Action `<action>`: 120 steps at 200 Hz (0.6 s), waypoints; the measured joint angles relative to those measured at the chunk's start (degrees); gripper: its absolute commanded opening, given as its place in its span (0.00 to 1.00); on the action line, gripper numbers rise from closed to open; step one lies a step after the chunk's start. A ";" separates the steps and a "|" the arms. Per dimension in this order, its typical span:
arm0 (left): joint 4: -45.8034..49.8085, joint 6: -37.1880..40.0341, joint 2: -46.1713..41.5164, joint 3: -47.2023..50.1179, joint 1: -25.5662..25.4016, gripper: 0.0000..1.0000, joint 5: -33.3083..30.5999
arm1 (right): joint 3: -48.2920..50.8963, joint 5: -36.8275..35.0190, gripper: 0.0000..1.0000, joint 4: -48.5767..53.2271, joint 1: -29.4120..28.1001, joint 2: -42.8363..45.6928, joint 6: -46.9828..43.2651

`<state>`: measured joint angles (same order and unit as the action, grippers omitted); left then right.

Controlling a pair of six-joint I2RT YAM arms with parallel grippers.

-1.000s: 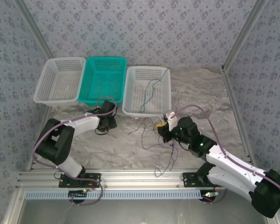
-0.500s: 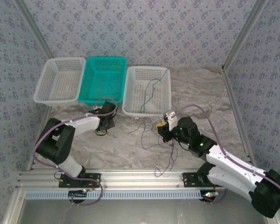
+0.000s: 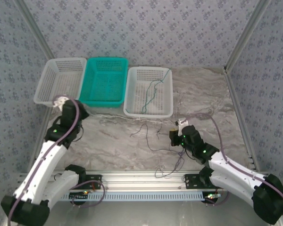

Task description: Untangle the cables

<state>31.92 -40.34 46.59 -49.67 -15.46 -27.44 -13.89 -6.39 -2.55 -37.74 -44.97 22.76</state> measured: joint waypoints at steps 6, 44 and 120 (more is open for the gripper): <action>0.96 0.50 -0.63 -1.42 1.38 0.00 -0.11 | 1.01 -0.52 0.15 0.09 0.42 0.39 0.83; 4.70 3.74 -1.05 -9.22 8.15 0.00 1.05 | 3.63 -3.67 0.13 1.36 2.51 0.85 6.75; 12.39 6.71 4.26 -14.49 24.30 0.00 20.00 | 1.11 -8.74 0.00 3.98 5.84 1.73 24.17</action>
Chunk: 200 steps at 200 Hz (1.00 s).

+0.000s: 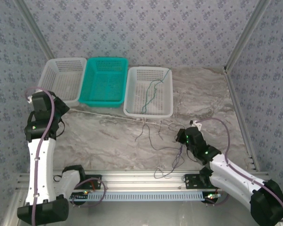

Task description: Untangle the cables

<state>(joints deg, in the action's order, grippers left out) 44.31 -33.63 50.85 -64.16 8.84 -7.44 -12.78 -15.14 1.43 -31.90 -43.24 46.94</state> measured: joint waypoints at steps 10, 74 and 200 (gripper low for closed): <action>1.14 0.00 0.92 -0.57 1.36 0.00 2.45 | -0.52 0.50 0.03 0.68 1.07 0.11 2.19; -1.49 0.20 5.20 -7.23 10.45 0.00 -4.39 | -1.64 -1.09 0.39 15.93 23.34 -3.67 15.13; -10.80 -0.07 5.44 -14.12 6.27 0.00 18.93 | -21.07 9.20 1.00 21.55 17.05 -9.27 -1.62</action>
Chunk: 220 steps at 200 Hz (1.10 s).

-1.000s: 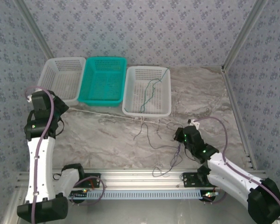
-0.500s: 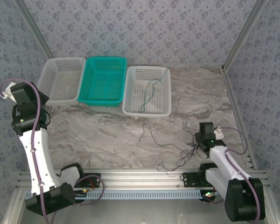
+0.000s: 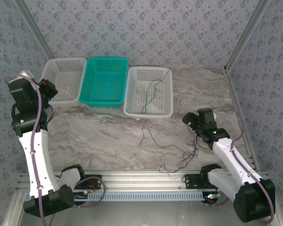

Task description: Untangle the cables

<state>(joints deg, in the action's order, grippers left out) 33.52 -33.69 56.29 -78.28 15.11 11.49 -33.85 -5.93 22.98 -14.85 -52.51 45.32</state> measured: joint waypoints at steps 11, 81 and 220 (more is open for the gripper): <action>-1.01 -0.50 0.42 -4.17 -2.36 0.00 1.99 | -0.22 1.68 1.00 -2.78 -3.26 -0.39 -2.95; -6.40 -2.84 7.65 -25.11 -16.50 0.00 9.99 | -10.16 12.96 1.00 -22.36 -29.88 -13.90 -23.26; -1.18 -0.68 6.03 -27.78 -18.56 0.00 -0.68 | -25.11 18.75 0.00 -39.98 -32.37 -39.74 -33.22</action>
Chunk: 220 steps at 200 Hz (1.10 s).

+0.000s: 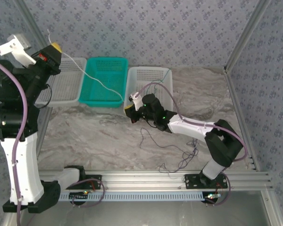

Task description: Untangle the cables

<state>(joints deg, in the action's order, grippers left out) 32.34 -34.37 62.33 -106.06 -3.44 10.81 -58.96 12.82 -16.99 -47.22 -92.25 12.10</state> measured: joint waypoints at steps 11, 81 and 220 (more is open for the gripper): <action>0.02 0.68 -1.40 3.15 0.00 0.00 -1.66 | -0.26 0.09 0.00 1.40 -0.13 2.82 0.02; -7.85 0.31 -9.62 34.40 0.00 0.00 2.99 | -13.18 -6.38 0.00 5.31 -5.57 12.17 -7.10; -24.02 -12.48 -46.73 80.26 -9.42 0.69 8.79 | -19.67 -8.11 0.00 6.16 -4.26 9.18 -4.81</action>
<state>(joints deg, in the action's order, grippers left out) 8.32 -46.85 15.59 -25.80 -12.86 19.59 -78.63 4.71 -10.83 -51.48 -83.07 7.29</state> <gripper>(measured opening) 0.698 0.064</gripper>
